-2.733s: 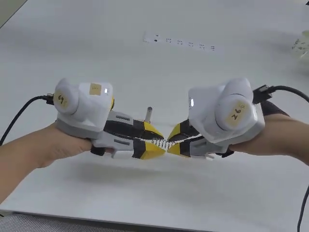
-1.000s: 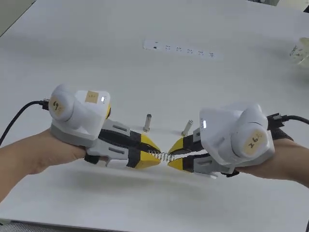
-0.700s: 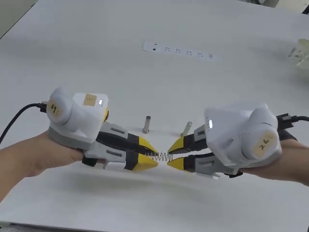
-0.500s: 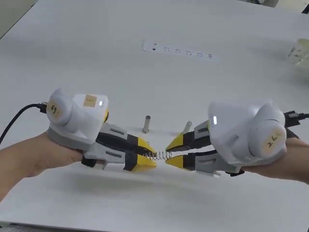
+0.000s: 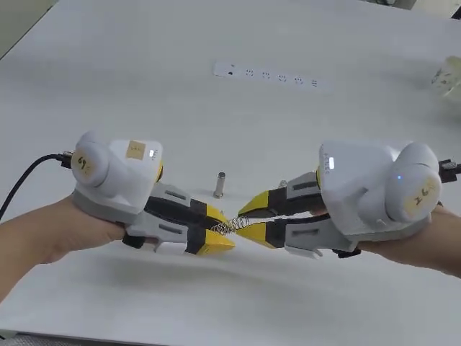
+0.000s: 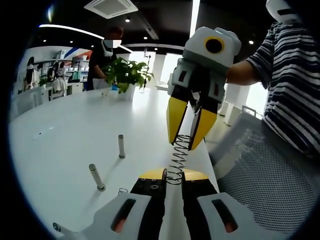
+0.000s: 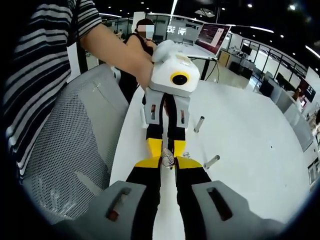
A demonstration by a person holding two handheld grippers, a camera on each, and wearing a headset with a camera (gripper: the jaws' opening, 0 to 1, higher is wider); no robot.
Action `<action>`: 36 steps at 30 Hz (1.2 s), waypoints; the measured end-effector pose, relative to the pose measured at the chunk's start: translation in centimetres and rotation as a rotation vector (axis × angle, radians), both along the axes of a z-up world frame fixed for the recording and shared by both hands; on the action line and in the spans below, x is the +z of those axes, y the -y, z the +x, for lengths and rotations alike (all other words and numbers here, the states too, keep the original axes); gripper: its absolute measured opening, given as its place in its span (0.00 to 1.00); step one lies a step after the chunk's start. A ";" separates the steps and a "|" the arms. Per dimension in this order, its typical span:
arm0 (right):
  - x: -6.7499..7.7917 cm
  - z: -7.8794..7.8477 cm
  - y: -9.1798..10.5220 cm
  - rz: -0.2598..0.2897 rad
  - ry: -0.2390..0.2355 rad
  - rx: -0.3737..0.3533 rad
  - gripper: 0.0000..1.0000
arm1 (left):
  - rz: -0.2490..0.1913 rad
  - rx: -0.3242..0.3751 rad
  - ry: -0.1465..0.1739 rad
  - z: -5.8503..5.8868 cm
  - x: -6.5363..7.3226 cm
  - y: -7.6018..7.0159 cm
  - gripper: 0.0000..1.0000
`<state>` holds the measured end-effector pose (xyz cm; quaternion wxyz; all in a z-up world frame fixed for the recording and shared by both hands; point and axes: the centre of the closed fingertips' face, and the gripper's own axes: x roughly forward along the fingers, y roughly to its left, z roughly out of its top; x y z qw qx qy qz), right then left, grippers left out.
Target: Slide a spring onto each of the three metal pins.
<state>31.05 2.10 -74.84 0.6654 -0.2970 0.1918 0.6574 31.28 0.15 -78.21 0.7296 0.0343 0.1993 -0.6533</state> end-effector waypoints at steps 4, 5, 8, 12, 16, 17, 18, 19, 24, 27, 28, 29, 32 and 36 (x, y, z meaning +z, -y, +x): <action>-0.2 -0.2 -0.3 0.030 -0.013 -0.016 0.12 | 0.011 -0.006 0.001 -0.2 -0.3 0.0 0.09; -0.3 -0.2 -0.4 0.035 -0.013 -0.017 0.12 | 0.014 -0.008 0.000 -0.2 -0.4 0.0 0.09; -0.1 -0.3 -0.7 0.061 -0.024 -0.032 0.12 | 0.018 -0.014 -0.002 -0.3 -0.5 0.1 0.09; 0.1 -0.3 -1.1 0.080 -0.022 -0.040 0.12 | 0.025 -0.019 0.000 -0.3 -0.6 0.3 0.09; 0.4 -0.3 -1.3 0.095 -0.020 -0.046 0.12 | 0.022 -0.021 -0.001 -0.3 -0.6 0.4 0.09; 0.4 -0.3 -1.3 0.097 -0.020 -0.049 0.12 | 0.023 -0.022 -0.001 -0.3 -0.6 0.4 0.09; 0.4 -0.3 -1.3 0.098 -0.019 -0.049 0.12 | 0.024 -0.022 -0.001 -0.3 -0.7 0.4 0.09; 0.4 -0.3 -1.4 0.098 -0.017 -0.050 0.12 | 0.024 -0.022 -0.001 -0.3 -0.7 0.3 0.09; 0.4 -0.5 -1.5 0.104 -0.014 -0.053 0.12 | 0.029 -0.025 -0.003 -0.3 -0.8 0.3 0.09; 0.6 -0.5 -1.7 0.112 -0.012 -0.053 0.12 | 0.029 -0.025 -0.003 -0.3 -0.8 0.4 0.09; 0.6 -0.6 -1.8 0.114 -0.012 -0.052 0.12 | 0.027 -0.026 -0.005 -0.3 -0.8 0.5 0.09; 0.7 -0.6 -1.8 0.116 -0.011 -0.051 0.12 | 0.028 -0.027 -0.003 -0.4 -0.8 0.5 0.09; 0.8 -0.5 -1.9 0.131 -0.014 -0.056 0.12 | 0.022 -0.027 -0.006 -0.4 -0.6 0.7 0.09; 0.9 -0.4 -1.9 0.141 -0.019 -0.063 0.12 | 0.022 -0.026 -0.006 -0.4 -0.6 0.8 0.09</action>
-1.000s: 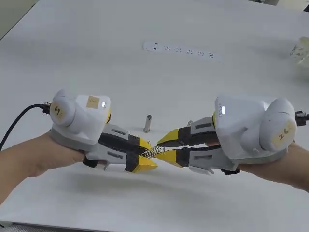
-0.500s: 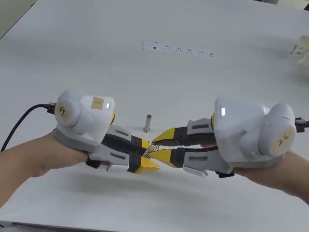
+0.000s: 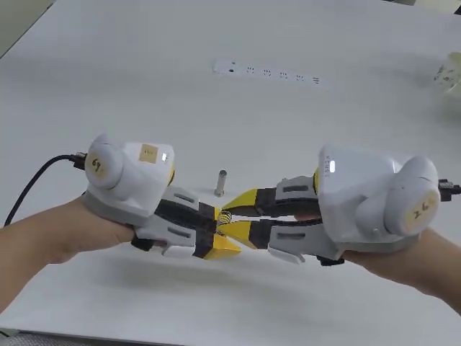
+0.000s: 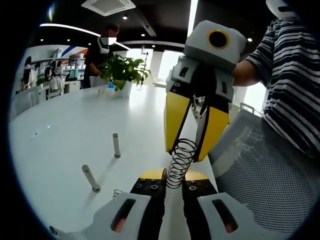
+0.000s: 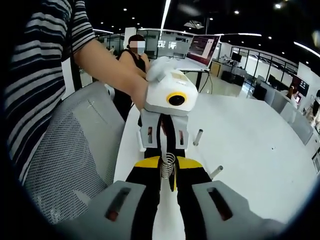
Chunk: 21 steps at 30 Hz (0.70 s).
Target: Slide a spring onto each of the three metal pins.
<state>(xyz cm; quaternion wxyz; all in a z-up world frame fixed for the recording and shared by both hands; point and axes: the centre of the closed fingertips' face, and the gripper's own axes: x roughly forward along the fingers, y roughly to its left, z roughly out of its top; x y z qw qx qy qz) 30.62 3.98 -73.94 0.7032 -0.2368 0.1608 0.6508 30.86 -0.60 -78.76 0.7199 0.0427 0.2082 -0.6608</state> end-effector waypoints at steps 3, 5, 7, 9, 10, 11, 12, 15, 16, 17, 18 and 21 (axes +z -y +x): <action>0.1 0.0 0.0 0.016 -0.006 -0.006 0.12 | -0.006 0.000 -0.004 0.0 0.1 0.0 0.09; 0.2 0.1 0.1 0.027 -0.013 -0.012 0.12 | -0.007 -0.001 -0.005 0.0 0.2 0.1 0.09; 0.2 0.1 0.1 0.034 -0.020 -0.017 0.12 | -0.005 -0.002 -0.003 0.0 0.2 0.1 0.09; 0.2 0.1 0.2 0.040 -0.026 -0.023 0.12 | -0.008 0.000 -0.012 -0.1 0.2 0.1 0.09; 0.2 0.1 0.2 0.043 -0.028 -0.023 0.12 | -0.009 -0.002 -0.014 -0.1 0.2 0.1 0.09; 0.2 0.0 0.3 0.045 -0.029 -0.023 0.12 | -0.006 -0.005 -0.012 -0.2 0.2 0.1 0.09; 0.1 0.0 0.3 0.045 -0.032 -0.023 0.12 | -0.003 -0.007 -0.011 -0.2 0.2 0.2 0.09; 0.1 -0.2 0.3 0.044 -0.040 -0.021 0.12 | 0.004 -0.020 -0.002 -0.5 0.1 0.4 0.09; 0.1 -0.3 0.3 0.042 -0.040 -0.020 0.12 | 0.003 -0.021 -0.006 -0.6 0.1 0.4 0.09; 0.1 -0.3 0.3 0.042 -0.040 -0.019 0.12 | 0.001 -0.021 -0.010 -0.6 0.2 0.4 0.09; 0.1 -0.3 0.3 0.040 -0.039 -0.021 0.12 | 0.001 -0.020 -0.011 -0.6 0.2 0.4 0.09; 0.3 -0.3 0.3 0.041 -0.032 -0.023 0.12 | -0.002 -0.016 -0.006 -0.5 0.3 0.4 0.09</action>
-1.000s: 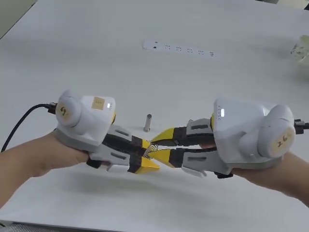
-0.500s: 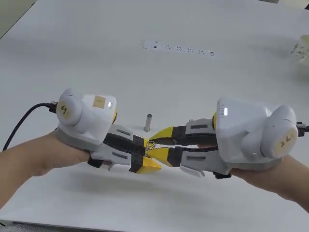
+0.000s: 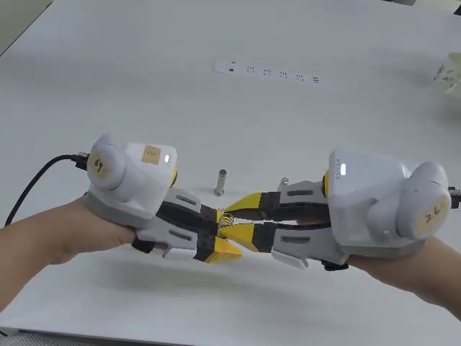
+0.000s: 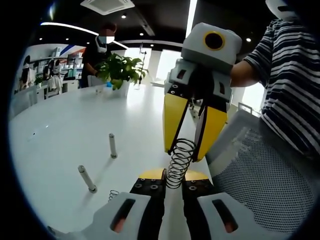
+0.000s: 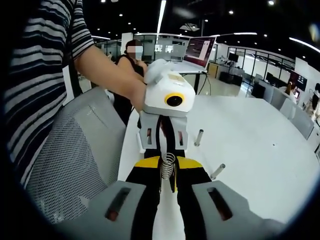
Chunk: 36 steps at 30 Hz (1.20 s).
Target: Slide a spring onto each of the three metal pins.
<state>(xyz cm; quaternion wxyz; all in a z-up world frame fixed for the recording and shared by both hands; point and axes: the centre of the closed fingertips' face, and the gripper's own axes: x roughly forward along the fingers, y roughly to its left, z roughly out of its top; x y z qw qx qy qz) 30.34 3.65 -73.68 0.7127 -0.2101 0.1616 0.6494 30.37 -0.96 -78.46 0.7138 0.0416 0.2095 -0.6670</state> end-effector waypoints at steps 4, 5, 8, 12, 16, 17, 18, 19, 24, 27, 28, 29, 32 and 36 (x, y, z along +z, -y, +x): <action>0.3 0.1 0.0 -0.003 0.014 -0.001 0.12 | -0.011 0.014 0.001 0.3 0.4 -0.1 0.09; 0.4 0.1 0.0 -0.005 0.017 0.000 0.12 | -0.012 0.018 0.002 0.3 0.4 -0.1 0.09; 0.4 0.2 0.0 -0.014 0.032 0.004 0.12 | -0.009 0.028 0.004 0.4 0.5 -0.3 0.10; 0.5 0.1 -0.2 -0.022 0.046 0.010 0.12 | -0.005 0.035 0.004 0.5 0.5 -0.5 0.10; 0.3 -0.1 -0.3 -0.047 0.071 0.028 0.12 | 0.004 0.040 0.001 0.4 0.4 -0.6 0.12; 0.2 -0.1 -0.3 -0.050 0.073 0.029 0.12 | 0.006 0.041 0.002 0.5 0.4 -0.6 0.12; 0.2 -0.1 -0.3 -0.051 0.075 0.031 0.12 | 0.008 0.042 0.004 0.5 0.4 -0.6 0.12; 0.2 -0.1 -0.3 -0.050 0.073 0.030 0.12 | 0.009 0.045 0.007 0.5 0.4 -0.7 0.13; 0.3 0.0 -0.3 -0.053 0.079 0.029 0.12 | 0.029 0.067 0.020 1.0 0.1 -1.2 0.20; 0.3 0.2 -0.3 -0.054 0.079 0.027 0.12 | 0.030 0.082 0.021 1.2 0.1 -1.5 0.24; 0.3 0.2 -0.3 -0.055 0.081 0.026 0.12 | 0.031 0.092 0.020 1.4 0.1 -1.8 0.25; 0.4 0.3 -0.3 -0.055 0.083 0.026 0.12 | 0.033 0.100 0.022 1.5 0.1 -1.9 0.27; 0.5 0.5 -0.3 -0.053 0.085 0.023 0.12 | 0.037 0.124 0.025 1.8 0.2 -2.5 0.32; 0.6 0.8 -0.4 -0.050 0.093 0.017 0.12 | 0.041 0.147 0.026 2.0 0.3 -3.3 0.36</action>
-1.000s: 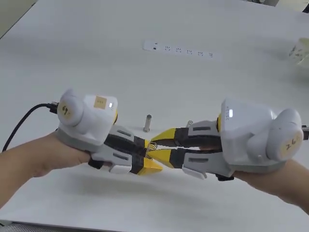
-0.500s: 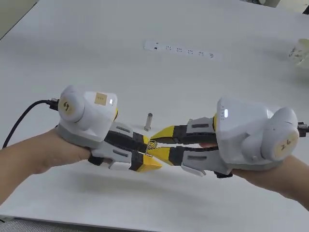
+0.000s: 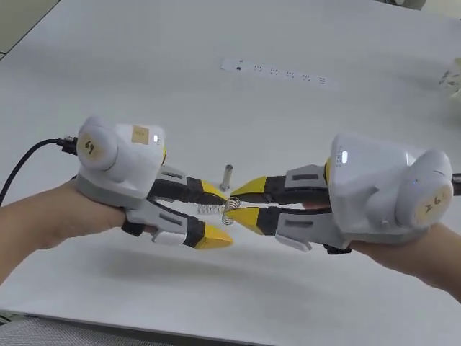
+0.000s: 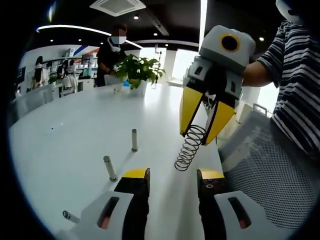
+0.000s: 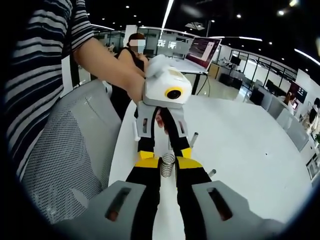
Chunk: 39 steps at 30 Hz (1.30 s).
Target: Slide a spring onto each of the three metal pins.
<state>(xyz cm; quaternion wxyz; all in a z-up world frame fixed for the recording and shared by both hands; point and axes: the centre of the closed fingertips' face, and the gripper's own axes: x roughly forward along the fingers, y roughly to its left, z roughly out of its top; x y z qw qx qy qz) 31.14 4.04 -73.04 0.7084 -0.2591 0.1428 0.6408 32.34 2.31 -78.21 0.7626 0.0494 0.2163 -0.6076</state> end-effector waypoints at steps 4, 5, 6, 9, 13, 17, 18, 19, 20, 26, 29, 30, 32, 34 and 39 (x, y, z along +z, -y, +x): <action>0.2 0.3 0.1 0.005 0.005 -0.010 0.12 | 0.001 0.021 -0.002 0.1 0.0 -0.7 0.38; 0.2 0.4 0.1 0.006 0.005 -0.012 0.12 | -0.001 0.027 -0.008 0.1 0.0 -0.8 0.39; 0.2 0.4 0.1 0.007 0.005 -0.015 0.12 | 0.000 0.030 -0.009 0.1 -0.1 -0.9 0.40; 0.2 0.5 0.2 0.005 0.009 -0.019 0.12 | 0.011 0.040 -0.009 0.2 -0.3 -1.2 0.42; 0.3 0.7 0.4 0.006 0.016 -0.028 0.12 | 0.008 0.055 -0.010 0.1 -0.2 -1.4 0.44; 0.3 0.9 0.6 0.005 0.018 -0.037 0.12 | 0.004 0.061 -0.010 0.0 -0.1 -1.5 0.46; 0.3 0.9 0.7 0.003 0.020 -0.039 0.12 | 0.003 0.064 -0.011 0.0 0.0 -1.6 0.47; 0.3 1.0 0.8 0.001 0.023 -0.040 0.12 | 0.002 0.066 -0.013 -0.1 0.0 -1.7 0.47; 0.3 1.0 0.8 -0.001 0.023 -0.042 0.12 | 0.003 0.067 -0.017 -0.1 -0.1 -1.8 0.48; 0.3 1.6 1.3 -0.001 0.033 -0.063 0.12 | 0.011 0.099 -0.024 -0.2 -0.1 -3.5 0.50; 0.2 1.7 1.5 -0.005 0.035 -0.066 0.12 | 0.015 0.121 -0.012 -0.1 0.2 -4.6 0.51; 0.2 1.8 1.6 -0.009 0.035 -0.069 0.12 | 0.011 0.139 -0.015 0.1 0.3 -5.2 0.51; 0.1 1.9 1.8 -0.011 0.037 -0.074 0.12 | 0.002 0.168 -0.008 0.4 0.6 -6.1 0.54; 0.1 2.0 1.9 -0.013 0.037 -0.078 0.12 | 0.000 0.193 -0.007 0.5 0.7 -6.9 0.56; 0.1 2.3 2.1 -0.015 0.042 -0.091 0.12 | -0.034 0.249 0.020 0.7 1.5 -8.7 0.63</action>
